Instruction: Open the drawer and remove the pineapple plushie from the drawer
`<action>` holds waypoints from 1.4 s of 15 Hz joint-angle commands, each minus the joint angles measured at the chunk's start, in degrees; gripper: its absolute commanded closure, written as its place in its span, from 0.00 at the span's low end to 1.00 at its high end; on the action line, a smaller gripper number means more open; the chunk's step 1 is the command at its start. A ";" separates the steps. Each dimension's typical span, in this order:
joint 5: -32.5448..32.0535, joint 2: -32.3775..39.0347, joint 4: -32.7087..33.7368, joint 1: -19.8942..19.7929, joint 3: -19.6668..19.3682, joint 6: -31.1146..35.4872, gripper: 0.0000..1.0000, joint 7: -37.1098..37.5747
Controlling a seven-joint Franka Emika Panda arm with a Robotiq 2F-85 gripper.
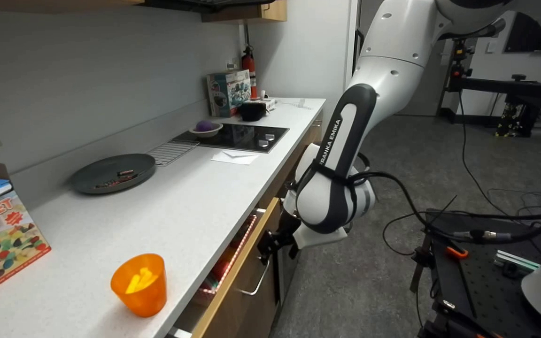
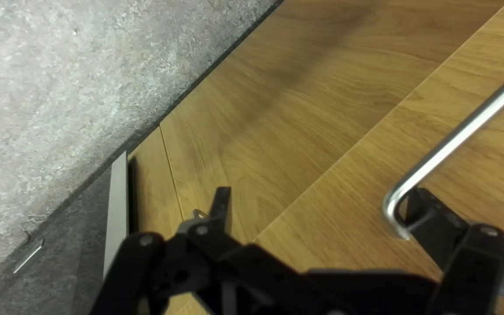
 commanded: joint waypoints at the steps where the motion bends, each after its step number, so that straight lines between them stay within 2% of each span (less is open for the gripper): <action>1: -0.20 -4.81 -9.05 0.46 -2.06 3.59 0.00 2.41; 7: -3.26 -8.28 -22.44 -2.48 1.14 15.04 0.00 9.12; 12: -7.17 -13.09 -33.19 -0.95 -0.64 24.66 0.00 18.31; 13: -1.75 -9.95 -28.13 -0.71 0.87 24.18 0.00 12.89; 16: 1.36 -16.04 -28.21 0.76 2.41 18.77 0.00 10.76; 19: 9.31 -22.99 -27.05 4.26 4.72 5.13 0.00 6.41; 21: 10.19 -30.52 -30.69 5.29 6.69 -3.47 0.00 7.73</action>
